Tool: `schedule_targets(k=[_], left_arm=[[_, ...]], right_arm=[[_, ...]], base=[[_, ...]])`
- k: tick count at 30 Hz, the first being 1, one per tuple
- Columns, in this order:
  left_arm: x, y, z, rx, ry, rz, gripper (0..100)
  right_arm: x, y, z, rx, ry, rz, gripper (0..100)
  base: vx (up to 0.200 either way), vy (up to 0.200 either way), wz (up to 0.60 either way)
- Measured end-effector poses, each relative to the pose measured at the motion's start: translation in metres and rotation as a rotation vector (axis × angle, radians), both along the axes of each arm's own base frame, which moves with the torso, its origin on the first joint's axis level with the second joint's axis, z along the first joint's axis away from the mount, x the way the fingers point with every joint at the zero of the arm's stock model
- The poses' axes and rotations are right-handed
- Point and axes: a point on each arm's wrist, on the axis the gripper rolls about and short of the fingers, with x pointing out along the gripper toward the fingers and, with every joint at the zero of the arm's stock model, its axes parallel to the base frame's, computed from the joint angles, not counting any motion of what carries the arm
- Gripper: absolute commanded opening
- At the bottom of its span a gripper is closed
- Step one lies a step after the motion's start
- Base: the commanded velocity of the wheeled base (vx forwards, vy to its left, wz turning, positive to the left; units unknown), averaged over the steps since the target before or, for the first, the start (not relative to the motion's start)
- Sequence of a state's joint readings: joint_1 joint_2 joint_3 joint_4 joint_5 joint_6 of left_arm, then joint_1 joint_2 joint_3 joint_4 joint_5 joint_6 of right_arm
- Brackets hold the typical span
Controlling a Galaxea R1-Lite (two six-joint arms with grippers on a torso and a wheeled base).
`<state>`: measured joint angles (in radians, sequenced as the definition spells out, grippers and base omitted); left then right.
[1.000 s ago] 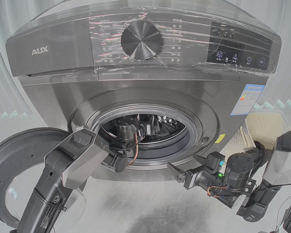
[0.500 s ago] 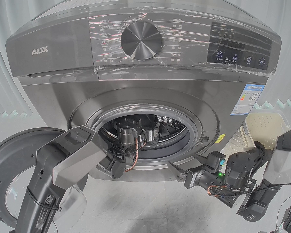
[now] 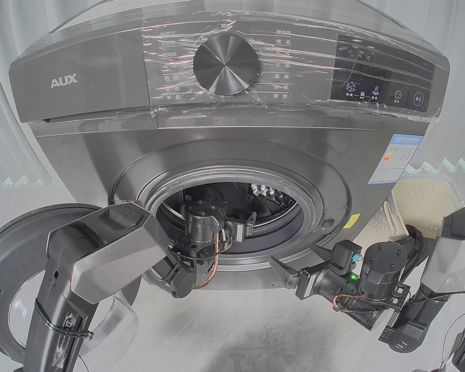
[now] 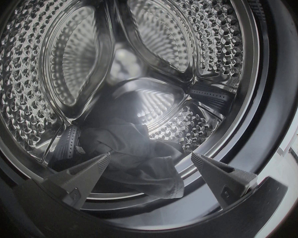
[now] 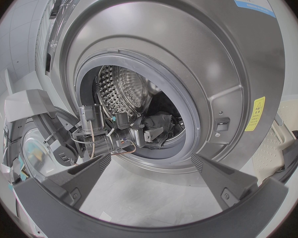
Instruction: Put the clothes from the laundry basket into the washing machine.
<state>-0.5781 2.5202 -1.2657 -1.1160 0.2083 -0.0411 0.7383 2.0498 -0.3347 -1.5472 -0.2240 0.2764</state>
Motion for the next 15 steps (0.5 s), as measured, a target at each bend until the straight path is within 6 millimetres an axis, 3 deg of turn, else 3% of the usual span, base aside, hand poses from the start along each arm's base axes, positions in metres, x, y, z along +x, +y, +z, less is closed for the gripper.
schedule_targets(k=[6,7,15], left_arm=[[0.016,0.003,-0.012,-0.002,-0.007,0.021,100],[0.019,0.003,-0.014,-0.003,-0.009,0.026,0],[0.037,0.005,-0.033,-0.005,-0.014,0.045,0]], right_arm=[[0.000,0.000,0.000,-0.001,0.000,0.000,100],[0.000,0.000,0.000,-0.001,0.001,0.000,100],[0.001,0.000,-0.001,0.000,0.002,-0.003,100]], base=[[0.000,0.000,0.00],[0.000,0.000,0.00],[0.000,0.000,0.00]])
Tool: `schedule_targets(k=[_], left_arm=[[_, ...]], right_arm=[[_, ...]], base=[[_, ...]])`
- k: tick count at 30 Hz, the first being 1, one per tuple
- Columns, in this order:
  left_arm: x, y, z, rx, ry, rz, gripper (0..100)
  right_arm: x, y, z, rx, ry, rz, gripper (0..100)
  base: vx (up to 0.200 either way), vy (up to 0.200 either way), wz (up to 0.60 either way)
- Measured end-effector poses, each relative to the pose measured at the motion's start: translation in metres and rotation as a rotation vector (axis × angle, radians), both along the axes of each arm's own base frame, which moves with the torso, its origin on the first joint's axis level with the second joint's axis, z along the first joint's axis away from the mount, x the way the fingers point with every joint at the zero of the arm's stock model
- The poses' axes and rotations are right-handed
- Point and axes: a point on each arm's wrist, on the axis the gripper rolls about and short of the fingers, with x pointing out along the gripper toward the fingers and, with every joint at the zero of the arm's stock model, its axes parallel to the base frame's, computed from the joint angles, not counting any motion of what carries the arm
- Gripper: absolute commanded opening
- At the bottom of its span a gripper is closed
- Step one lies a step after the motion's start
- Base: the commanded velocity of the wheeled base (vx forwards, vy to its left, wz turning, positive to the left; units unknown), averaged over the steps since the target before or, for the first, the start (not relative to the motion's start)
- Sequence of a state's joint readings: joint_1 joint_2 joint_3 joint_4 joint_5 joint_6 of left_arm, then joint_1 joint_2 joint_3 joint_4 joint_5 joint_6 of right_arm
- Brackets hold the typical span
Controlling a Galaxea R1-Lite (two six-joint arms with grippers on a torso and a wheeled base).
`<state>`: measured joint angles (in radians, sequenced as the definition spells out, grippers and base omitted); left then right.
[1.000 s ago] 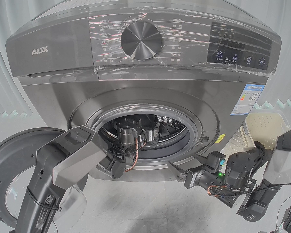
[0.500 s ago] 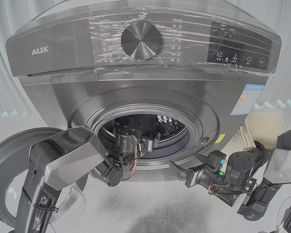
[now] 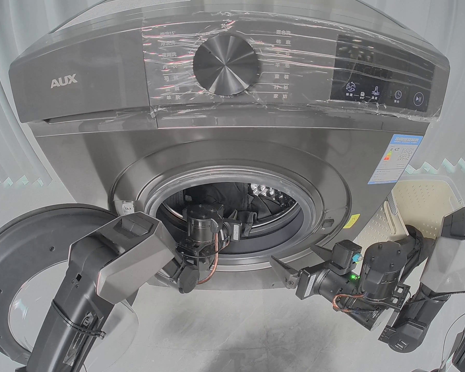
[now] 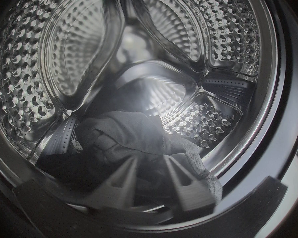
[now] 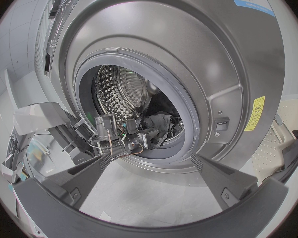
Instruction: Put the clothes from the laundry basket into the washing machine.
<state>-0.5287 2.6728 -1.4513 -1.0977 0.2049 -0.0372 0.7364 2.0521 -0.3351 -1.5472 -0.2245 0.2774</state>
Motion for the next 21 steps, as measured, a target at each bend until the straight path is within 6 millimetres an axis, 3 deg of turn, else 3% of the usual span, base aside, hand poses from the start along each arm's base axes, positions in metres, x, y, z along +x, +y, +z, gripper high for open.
schedule_targets(k=[8,21], left_arm=[[0.010,-0.005,0.000,-0.026,-0.035,0.002,0],[0.038,-0.014,0.032,-0.133,-0.201,0.040,0]], right_arm=[[0.000,0.000,0.000,0.000,0.000,-0.001,100],[0.000,0.000,0.000,-0.001,0.001,0.000,100]], base=[[0.000,0.000,0.00],[0.000,0.000,0.00]])
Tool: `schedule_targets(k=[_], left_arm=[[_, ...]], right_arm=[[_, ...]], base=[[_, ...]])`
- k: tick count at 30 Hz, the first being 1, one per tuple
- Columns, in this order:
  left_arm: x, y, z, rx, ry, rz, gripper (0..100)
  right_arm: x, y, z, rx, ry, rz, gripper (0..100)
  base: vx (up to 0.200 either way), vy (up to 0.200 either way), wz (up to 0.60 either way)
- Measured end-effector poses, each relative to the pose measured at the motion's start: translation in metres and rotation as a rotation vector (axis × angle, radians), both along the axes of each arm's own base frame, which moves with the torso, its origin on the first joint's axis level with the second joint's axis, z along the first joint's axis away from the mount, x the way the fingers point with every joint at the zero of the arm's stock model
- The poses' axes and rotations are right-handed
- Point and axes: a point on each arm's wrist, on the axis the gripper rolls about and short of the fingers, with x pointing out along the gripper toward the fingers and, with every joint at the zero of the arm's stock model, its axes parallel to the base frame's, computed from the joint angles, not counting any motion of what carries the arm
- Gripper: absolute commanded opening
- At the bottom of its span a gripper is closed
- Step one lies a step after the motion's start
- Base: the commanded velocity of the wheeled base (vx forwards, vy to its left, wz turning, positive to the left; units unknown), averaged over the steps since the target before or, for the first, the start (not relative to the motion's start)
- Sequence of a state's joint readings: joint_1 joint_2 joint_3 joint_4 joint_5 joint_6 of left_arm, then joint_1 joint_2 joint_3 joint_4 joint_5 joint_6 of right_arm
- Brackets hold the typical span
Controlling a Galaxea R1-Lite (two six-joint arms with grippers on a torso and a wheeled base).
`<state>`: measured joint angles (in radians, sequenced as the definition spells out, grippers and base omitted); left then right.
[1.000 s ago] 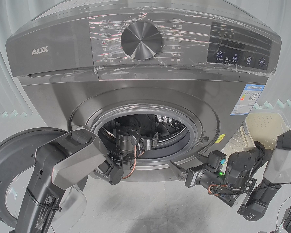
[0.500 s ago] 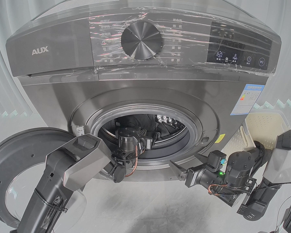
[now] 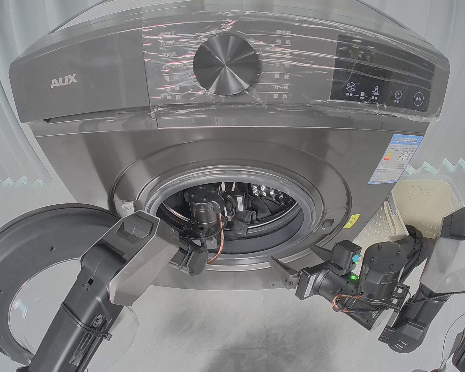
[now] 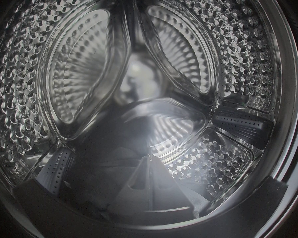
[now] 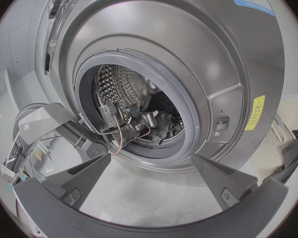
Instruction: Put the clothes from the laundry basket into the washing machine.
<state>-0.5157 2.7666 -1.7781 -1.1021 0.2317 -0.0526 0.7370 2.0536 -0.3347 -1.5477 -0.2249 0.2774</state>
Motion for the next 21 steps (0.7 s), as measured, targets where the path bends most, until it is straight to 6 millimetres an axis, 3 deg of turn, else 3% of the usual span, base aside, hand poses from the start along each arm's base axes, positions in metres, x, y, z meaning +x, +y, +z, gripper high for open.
schedule_targets(k=[3,4,14,21], left_arm=[[0.001,0.000,-0.002,-0.001,-0.003,0.001,0],[0.001,0.000,-0.003,-0.001,-0.002,0.002,100],[-0.014,-0.005,-0.004,0.001,0.044,-0.022,100],[-0.060,-0.012,-0.003,0.041,0.155,-0.083,100]], right_arm=[[0.000,0.000,0.000,0.000,0.000,0.000,100],[0.000,0.000,0.000,-0.001,0.001,0.000,100],[0.000,0.000,0.000,-0.001,0.001,-0.001,100],[0.000,-0.001,0.000,-0.001,0.002,-0.002,100]], base=[[0.000,0.000,0.00],[0.000,0.000,0.00],[0.000,0.000,0.00],[0.000,0.000,0.00]])
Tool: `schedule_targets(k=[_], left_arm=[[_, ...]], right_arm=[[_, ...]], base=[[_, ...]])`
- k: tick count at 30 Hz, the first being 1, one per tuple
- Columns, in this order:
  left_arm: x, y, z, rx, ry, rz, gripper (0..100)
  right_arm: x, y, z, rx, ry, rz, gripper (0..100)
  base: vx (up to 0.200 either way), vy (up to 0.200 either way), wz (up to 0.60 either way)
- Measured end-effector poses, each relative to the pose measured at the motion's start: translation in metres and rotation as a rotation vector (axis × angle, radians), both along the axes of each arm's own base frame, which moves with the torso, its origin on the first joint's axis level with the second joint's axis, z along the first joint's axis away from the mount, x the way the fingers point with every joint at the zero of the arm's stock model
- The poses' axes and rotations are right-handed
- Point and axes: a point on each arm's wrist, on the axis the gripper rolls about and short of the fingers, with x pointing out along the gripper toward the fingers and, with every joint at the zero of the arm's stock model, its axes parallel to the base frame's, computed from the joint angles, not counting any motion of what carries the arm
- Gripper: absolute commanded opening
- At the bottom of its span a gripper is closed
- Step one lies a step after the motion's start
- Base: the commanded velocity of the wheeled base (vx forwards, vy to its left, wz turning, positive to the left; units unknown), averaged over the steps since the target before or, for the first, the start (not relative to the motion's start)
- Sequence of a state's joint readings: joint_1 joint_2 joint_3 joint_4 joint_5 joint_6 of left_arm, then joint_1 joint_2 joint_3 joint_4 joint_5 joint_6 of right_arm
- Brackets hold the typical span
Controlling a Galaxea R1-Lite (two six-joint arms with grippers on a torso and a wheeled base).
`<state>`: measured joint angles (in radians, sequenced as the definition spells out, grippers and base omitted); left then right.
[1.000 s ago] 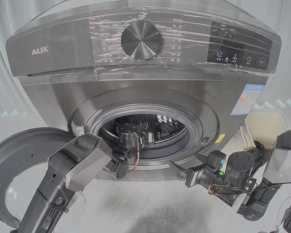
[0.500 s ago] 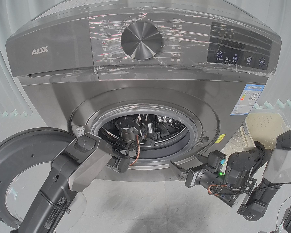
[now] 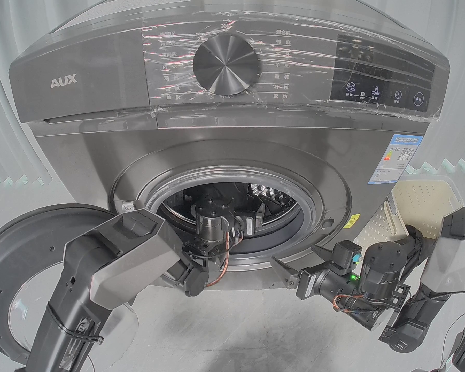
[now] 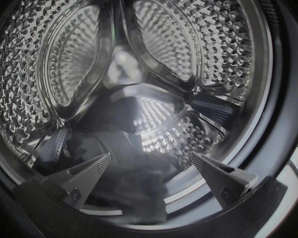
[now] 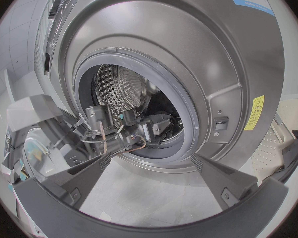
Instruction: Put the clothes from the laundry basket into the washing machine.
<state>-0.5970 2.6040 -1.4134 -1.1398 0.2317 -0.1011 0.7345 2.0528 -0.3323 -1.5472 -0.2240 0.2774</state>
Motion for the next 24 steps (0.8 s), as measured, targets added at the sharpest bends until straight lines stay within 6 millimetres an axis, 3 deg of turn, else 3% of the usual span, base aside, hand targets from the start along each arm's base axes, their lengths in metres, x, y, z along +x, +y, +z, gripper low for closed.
schedule_targets(k=[12,19,24], left_arm=[[-0.110,0.016,0.011,0.071,0.119,-0.124,100],[-0.171,0.041,0.049,0.027,0.114,-0.184,100],[-0.215,0.071,0.075,0.003,0.117,-0.216,100]], right_arm=[[-0.002,-0.002,0.002,0.000,-0.002,-0.001,100],[-0.011,-0.010,0.008,-0.026,-0.019,-0.004,100],[-0.022,-0.020,0.015,-0.042,-0.028,-0.020,100]], base=[[0.000,0.000,0.00],[0.000,0.000,0.00],[0.000,0.000,0.00]])
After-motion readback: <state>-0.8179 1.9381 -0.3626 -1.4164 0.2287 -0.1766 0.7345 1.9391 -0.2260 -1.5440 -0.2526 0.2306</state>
